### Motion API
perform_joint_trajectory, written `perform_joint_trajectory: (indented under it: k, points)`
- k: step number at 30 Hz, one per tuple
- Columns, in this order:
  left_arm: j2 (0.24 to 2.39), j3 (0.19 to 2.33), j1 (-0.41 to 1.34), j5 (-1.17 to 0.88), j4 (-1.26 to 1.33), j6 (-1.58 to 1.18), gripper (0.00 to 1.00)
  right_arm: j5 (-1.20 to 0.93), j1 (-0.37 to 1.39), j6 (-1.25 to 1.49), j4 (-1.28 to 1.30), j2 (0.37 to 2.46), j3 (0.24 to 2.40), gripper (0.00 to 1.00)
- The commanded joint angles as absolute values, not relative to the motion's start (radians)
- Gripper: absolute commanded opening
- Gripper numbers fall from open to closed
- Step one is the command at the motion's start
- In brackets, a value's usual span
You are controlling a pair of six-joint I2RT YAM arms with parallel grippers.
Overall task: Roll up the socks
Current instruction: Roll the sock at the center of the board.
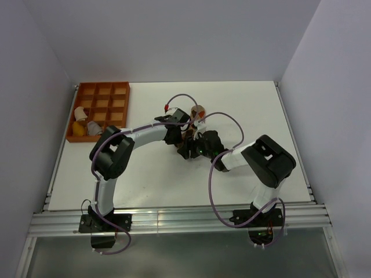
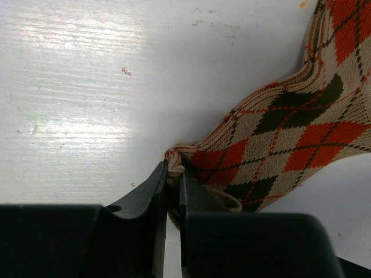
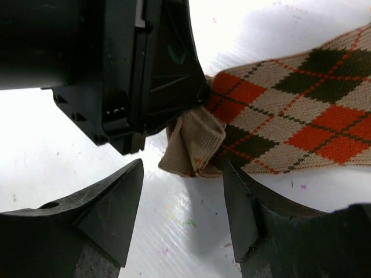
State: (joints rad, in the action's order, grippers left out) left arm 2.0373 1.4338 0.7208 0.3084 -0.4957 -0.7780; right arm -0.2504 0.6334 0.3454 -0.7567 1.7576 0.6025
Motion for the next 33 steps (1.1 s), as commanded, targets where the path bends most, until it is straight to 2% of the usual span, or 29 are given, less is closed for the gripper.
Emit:
perform_joint_trajectory:
  k: [1,6,15,18,19,21,22,23,24,26,32,33]
  points:
    - [2.074,1.453,0.721,0.256,-0.538,-0.764,0.0,-0.167,0.655,0.293,-0.784,1.773,0.65,0.64]
    - [2.083,1.459,0.719,0.242,-0.546,-0.759,0.0,-0.155,0.672,0.276,-0.763,1.781,0.675,0.61]
    - [2.082,1.468,0.713,0.229,-0.549,-0.758,0.0,-0.121,0.686,0.294,-0.735,1.824,0.701,0.46]
    - [2.082,1.468,0.709,0.218,-0.551,-0.759,0.0,-0.1,0.686,0.316,-0.704,1.833,0.712,0.36]
    - [2.083,1.471,0.707,0.218,-0.549,-0.761,0.0,-0.091,0.686,0.333,-0.698,1.836,0.713,0.28]
    - [2.083,1.473,0.706,0.212,-0.549,-0.764,0.0,-0.09,0.686,0.354,-0.677,1.835,0.716,0.19]
    - [2.082,1.473,0.706,0.212,-0.549,-0.764,0.0,-0.089,0.683,0.376,-0.67,1.829,0.713,0.08]
    - [2.079,1.473,0.704,0.212,-0.545,-0.772,0.0,-0.089,0.681,0.389,-0.666,1.824,0.713,0.03]
    - [2.074,1.464,0.704,0.207,-0.538,-0.775,0.02,-0.1,0.68,0.405,-0.657,1.821,0.712,0.0]
    - [2.057,1.445,0.701,0.206,-0.517,-0.788,0.04,-0.144,0.657,0.472,-0.649,1.819,0.706,0.0]
    - [1.971,1.367,0.68,0.215,-0.447,-0.845,0.26,-0.273,0.568,0.682,-0.678,1.87,0.689,0.0]
    - [1.954,1.355,0.677,0.218,-0.422,-0.853,0.34,-0.284,0.56,0.722,-0.681,1.873,0.686,0.0]
